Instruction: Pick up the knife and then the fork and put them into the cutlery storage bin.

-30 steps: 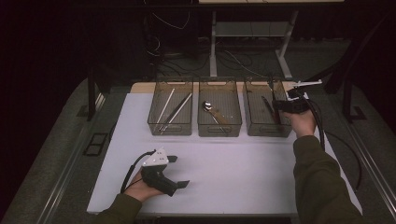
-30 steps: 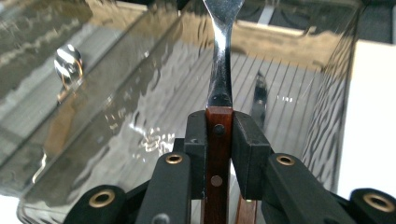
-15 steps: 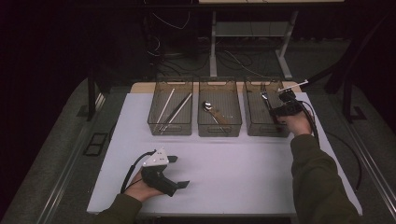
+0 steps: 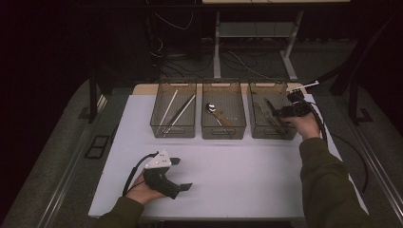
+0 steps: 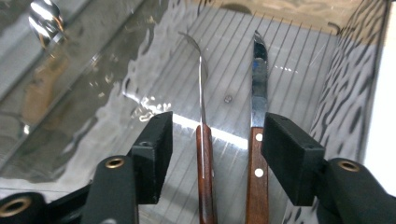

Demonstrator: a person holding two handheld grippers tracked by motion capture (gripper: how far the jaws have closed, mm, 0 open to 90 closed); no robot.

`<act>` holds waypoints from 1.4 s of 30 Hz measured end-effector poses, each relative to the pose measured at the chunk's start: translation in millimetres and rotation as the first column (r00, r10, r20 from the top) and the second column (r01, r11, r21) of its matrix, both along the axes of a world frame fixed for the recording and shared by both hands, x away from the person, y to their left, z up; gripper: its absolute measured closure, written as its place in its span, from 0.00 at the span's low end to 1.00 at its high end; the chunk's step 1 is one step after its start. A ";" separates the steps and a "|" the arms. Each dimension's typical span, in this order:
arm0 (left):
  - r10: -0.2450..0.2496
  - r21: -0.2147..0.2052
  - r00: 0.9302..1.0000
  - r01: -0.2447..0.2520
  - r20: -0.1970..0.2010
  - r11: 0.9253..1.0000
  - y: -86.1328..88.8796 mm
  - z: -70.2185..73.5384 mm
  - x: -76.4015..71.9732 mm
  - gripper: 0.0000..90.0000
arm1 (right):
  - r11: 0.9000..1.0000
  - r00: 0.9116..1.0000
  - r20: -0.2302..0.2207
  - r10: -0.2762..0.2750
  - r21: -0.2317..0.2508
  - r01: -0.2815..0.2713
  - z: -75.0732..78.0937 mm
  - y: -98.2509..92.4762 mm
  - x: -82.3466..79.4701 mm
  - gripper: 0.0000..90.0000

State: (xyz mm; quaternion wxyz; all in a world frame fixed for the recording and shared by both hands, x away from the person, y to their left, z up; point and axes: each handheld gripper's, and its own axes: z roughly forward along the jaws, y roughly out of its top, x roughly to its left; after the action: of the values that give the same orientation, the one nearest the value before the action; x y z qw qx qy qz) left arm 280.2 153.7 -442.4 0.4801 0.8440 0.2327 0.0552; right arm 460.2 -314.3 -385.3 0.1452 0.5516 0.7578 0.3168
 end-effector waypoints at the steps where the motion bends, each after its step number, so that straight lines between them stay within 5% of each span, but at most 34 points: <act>1: 0.002 0.000 1.000 -0.002 0.000 1.000 0.4 0.0 0.7 0.00 | 1.000 1.000 0.015 0.006 0.004 -0.006 1.1 -2.0 -0.6 0.44; 7: 0.016 -0.005 1.000 -0.016 -0.004 1.000 1.3 -0.5 4.0 0.00 | 1.000 0.998 0.056 0.027 -0.006 -0.027 9.8 -3.3 -8.7 0.35; 16: 0.029 0.002 1.000 -0.029 -0.004 1.000 1.5 -0.8 3.0 0.00 | 0.993 0.985 0.152 0.078 0.080 -0.091 17.0 -1.4 -30.9 0.24; 25: 0.044 0.004 0.999 -0.044 -0.009 0.999 2.0 -0.3 -0.2 0.00 | 0.976 0.964 0.226 0.143 0.130 -0.176 12.6 8.6 -63.7 0.21; 42: 0.041 -0.008 0.999 -0.041 -0.017 0.999 2.7 1.1 -1.1 0.00 | 0.944 0.921 0.299 0.251 0.133 -0.301 -5.7 17.3 -122.0 0.14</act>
State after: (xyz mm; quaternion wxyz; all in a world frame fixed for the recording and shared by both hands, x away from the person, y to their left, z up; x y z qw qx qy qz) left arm 279.1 156.4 -441.3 0.4805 0.8374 0.2543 0.0571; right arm 338.2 -297.0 -391.0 0.1544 0.3997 0.7692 0.4741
